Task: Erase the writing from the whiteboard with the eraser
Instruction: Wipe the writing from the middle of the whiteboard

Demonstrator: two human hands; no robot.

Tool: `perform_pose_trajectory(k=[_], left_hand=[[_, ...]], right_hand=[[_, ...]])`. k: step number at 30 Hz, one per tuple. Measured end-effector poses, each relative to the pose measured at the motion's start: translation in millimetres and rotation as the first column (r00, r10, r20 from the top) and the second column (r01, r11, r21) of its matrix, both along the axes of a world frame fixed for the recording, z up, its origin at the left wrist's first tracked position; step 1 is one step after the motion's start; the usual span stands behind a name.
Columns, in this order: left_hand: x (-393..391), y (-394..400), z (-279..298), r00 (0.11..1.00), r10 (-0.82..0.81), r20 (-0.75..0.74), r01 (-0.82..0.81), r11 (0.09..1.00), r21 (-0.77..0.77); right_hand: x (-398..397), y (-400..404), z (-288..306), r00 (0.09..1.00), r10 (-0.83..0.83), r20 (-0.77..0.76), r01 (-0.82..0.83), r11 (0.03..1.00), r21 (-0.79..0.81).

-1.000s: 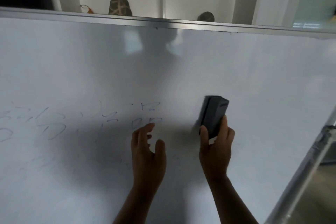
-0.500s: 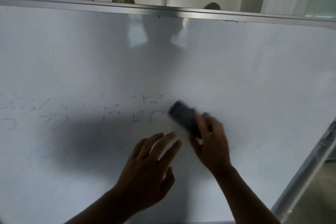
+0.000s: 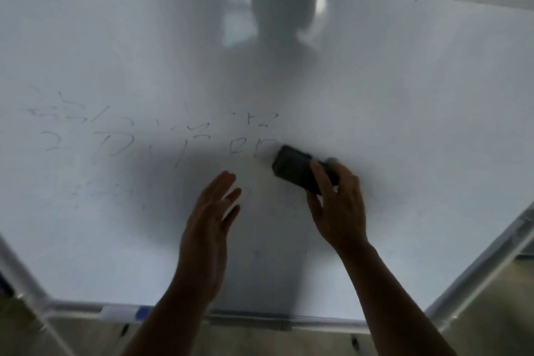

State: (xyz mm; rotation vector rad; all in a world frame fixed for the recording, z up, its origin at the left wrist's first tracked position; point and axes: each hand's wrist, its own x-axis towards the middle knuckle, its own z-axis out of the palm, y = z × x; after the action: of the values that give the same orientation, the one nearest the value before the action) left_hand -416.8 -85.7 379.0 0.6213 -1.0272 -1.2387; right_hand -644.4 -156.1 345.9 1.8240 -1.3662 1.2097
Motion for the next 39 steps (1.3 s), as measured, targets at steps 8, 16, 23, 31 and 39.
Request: perform_pose_trajectory(k=[8, 16, 23, 31, 39], left_hand=[[22, 0, 14, 0.73, -0.082, -0.678, 0.296, 0.933, 0.206], [24, 5, 14, 0.735, -0.059, -0.675, 0.276, 0.936, 0.219], [27, 0, 14, 0.737, -0.051, -0.674, 0.242, 0.951, 0.193], [21, -17, 25, 0.99, 0.139, -0.025, -0.14, 0.987, -0.081], [35, -79, 70, 0.092, 0.872, 0.481, -0.212, 0.489, -0.846]], right_hand=[[-5, 7, 11, 0.966, -0.017, 0.257, 0.013, 1.0, 0.018], [2, -2, 33, 0.894, -0.038, 0.446, 0.065, 0.997, -0.045], [1, -9, 39, 0.851, -0.017, 0.525, 0.074, 0.993, -0.089], [9, -21, 42, 0.972, 0.009, 0.235, 0.011, 0.996, -0.084], [14, -29, 47, 0.989, 0.05, -0.137, -0.06, 0.995, -0.073]])
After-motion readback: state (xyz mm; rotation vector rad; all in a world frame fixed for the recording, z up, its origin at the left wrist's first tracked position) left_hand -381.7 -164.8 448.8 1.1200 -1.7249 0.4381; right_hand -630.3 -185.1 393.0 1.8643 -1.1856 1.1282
